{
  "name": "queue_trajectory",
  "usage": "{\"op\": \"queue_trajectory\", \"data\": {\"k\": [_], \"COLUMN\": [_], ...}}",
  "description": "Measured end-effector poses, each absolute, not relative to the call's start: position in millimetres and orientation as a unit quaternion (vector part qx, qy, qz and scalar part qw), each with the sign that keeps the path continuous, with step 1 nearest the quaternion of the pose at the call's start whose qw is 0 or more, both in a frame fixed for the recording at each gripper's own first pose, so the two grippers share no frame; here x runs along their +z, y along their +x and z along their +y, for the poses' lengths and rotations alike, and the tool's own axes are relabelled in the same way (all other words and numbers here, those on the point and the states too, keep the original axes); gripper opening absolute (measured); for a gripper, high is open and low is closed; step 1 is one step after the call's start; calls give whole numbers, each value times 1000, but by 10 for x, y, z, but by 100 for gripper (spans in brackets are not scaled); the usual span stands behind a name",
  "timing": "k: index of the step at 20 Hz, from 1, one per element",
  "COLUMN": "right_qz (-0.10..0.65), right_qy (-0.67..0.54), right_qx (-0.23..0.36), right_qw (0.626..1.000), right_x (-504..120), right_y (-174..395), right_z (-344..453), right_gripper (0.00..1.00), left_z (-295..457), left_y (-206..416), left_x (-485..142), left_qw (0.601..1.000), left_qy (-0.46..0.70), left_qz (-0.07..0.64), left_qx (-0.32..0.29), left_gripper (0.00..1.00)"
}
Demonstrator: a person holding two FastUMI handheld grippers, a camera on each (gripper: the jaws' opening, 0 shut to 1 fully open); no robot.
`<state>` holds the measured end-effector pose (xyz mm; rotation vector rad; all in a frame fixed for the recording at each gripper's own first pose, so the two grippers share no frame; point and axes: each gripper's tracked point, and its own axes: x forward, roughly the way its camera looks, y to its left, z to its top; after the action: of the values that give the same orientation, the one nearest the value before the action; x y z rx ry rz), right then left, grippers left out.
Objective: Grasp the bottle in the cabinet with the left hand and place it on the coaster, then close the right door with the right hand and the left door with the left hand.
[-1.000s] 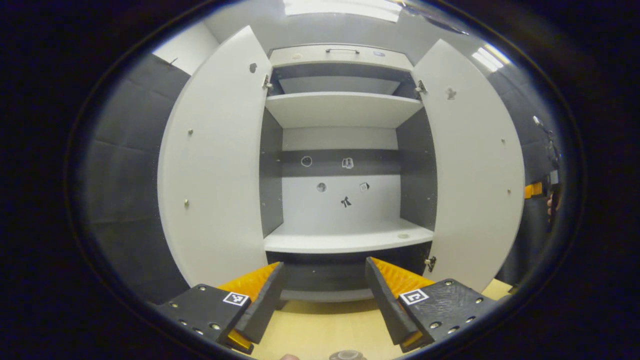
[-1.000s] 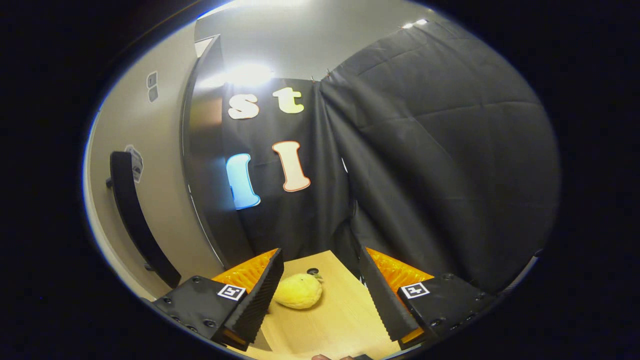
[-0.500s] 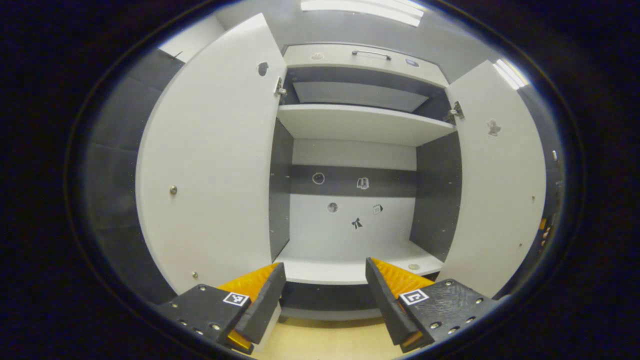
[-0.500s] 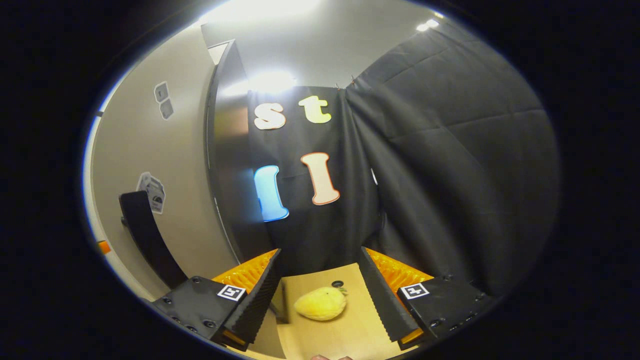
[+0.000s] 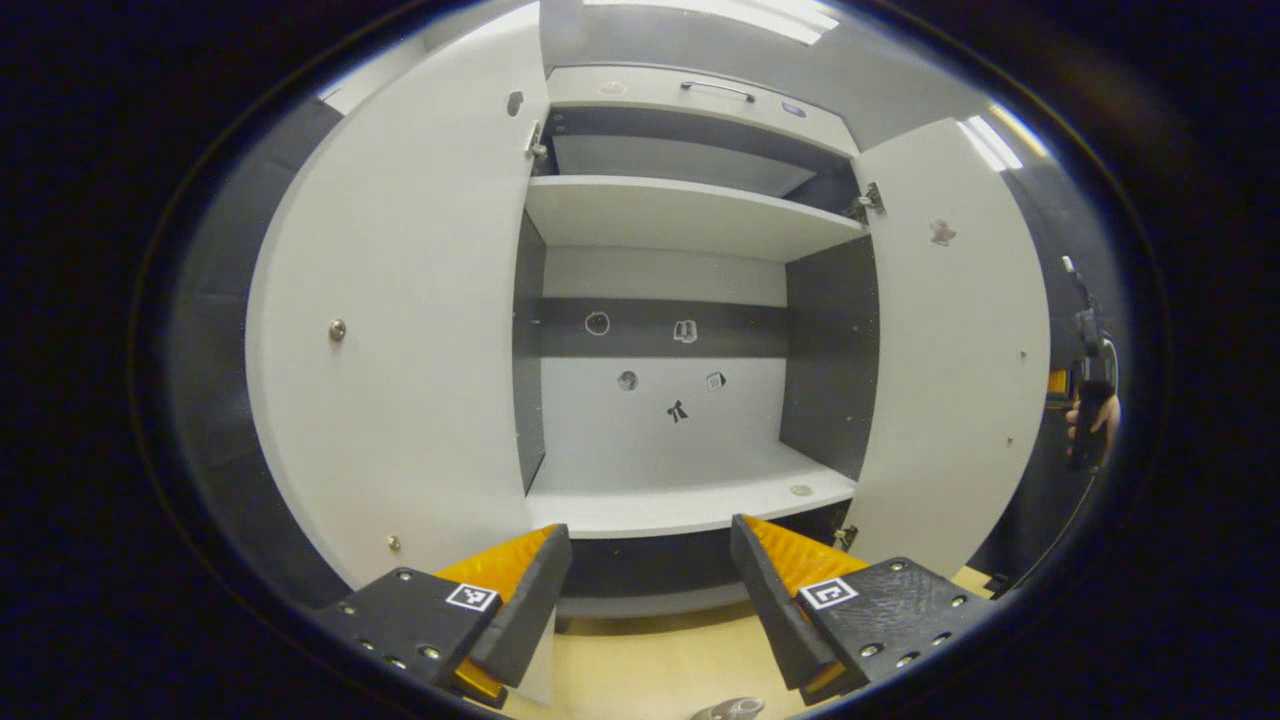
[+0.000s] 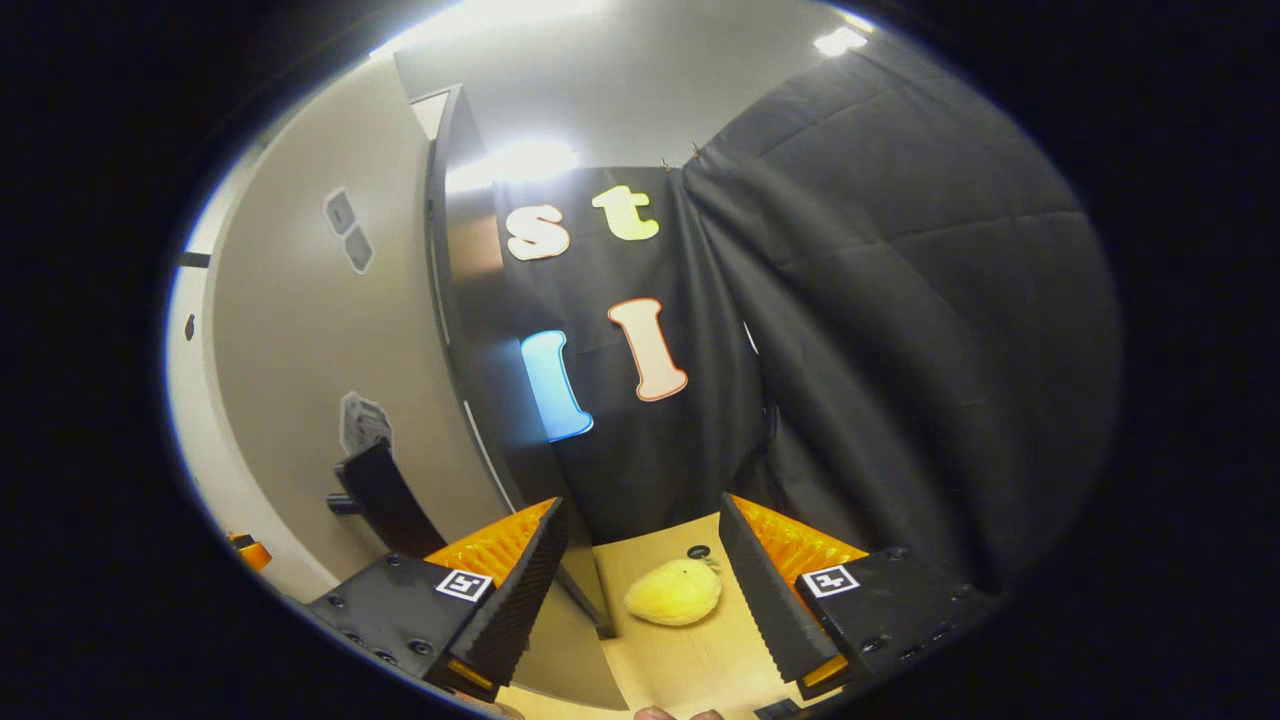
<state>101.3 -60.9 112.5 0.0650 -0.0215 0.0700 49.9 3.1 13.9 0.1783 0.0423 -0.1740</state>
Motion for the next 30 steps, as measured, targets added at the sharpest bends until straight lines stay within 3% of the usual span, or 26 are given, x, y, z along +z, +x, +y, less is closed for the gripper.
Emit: {"op": "queue_trajectory", "data": {"k": [1,7,13,15,16,17,18,19,20,21,22,23,24,25,30], "right_qz": [-8,-34,-29,-28,-25,-19,-16,-14,-9,-3,1,3,4,6,12], "right_qy": [23,-47,-34,-30,-24,-16,-12,-5,4,14,19,21,19,16,-6], "right_qx": [22,-17,3,21,33,47,58,71,82,91,99,109,119,132,176], "right_qw": [999,998,999,999,999,999,998,997,997,996,995,994,993,991,984], "right_x": [1087,1206,1129,1081,1041,1008,978,966,936,901,877,878,862,852,770], "right_y": [1013,919,830,804,795,792,795,803,806,815,827,844,855,861,855], "right_z": [-630,-546,-271,-103,-5,110,194,292,386,471,564,679,791,924,1450], "right_gripper": [96,96,96,96,96,96,96,92,96,96,96,96,92,96,97], "left_z": [47,129,173,175,183,198,214,239,268,306,339,361,396,451,708], "left_y": [487,285,117,100,92,74,57,41,25,4,-20,-37,-69,-105,-273], "left_x": [122,-24,-105,-97,-89,-72,-56,-47,-39,-52,-50,-49,-44,-34,33], "left_qw": [992,992,992,992,992,993,993,993,993,994,994,994,994,995,997], "left_qy": [82,59,44,35,33,31,31,33,35,37,36,31,23,15,0], "left_qz": [21,33,35,35,34,32,30,27,26,26,26,26,25,23,14], "left_qx": [-91,-105,-113,-114,-114,-113,-112,-110,-107,-104,-102,-101,-99,-96,-73], "left_gripper": [93,93,93,93,99,99,93,93,93,99,87,93,93,93,93]}}
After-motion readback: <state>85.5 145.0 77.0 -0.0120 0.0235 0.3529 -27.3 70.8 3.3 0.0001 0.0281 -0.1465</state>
